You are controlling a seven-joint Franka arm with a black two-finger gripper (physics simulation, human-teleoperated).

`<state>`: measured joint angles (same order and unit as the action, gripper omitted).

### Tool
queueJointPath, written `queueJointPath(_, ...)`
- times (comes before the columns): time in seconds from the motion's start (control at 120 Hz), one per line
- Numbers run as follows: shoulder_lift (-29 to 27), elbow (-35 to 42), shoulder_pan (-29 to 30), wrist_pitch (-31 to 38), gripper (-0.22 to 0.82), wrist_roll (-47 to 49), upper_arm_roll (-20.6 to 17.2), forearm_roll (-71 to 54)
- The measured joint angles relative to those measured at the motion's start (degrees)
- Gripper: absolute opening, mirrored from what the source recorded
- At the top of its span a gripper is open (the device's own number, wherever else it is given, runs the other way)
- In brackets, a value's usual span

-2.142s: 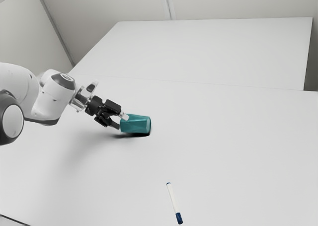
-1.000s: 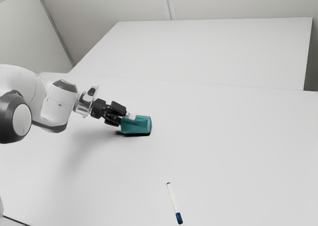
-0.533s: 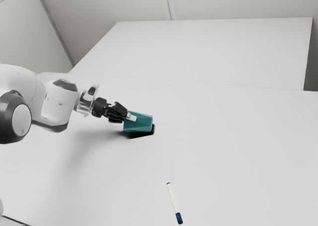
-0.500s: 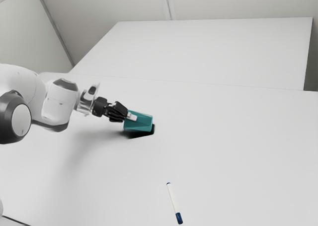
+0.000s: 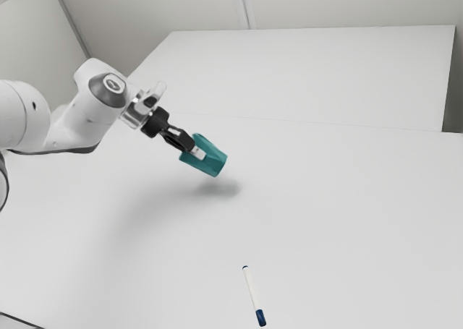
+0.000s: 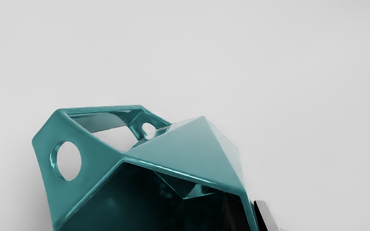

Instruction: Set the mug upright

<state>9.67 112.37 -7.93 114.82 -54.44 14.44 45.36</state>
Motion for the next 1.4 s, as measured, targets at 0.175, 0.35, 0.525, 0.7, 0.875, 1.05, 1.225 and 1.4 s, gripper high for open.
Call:
queueJointPath(0.175,-3.86,1.5,-2.36,6.56,-0.17,3.77,-1.54,-23.16)
queueJointPath(0.35,-11.95,13.28,-3.92,13.63,-0.17,7.65,-1.59,-37.22)
queueJointPath(0.525,-12.44,17.5,-4.38,19.49,-0.17,11.14,-1.61,-43.97)
queueJointPath(0.7,-12.2,20.01,-4.89,23.29,-0.17,13.88,-1.63,-47.32)
queueJointPath(0.875,-11.8,20.98,-5.18,25.17,-0.17,16.03,-1.66,-48.35)
queueJointPath(1.05,-10.73,21.49,-4.87,26.42,-0.18,17.77,-1.79,-48.62)
queueJointPath(1.225,-10.2,21.99,-4.43,27.02,-0.17,19.13,-2.02,-48.69)
queueJointPath(1.4,-10.15,22.49,-4.59,27.06,-0.06,19.83,-1.69,-48.16)
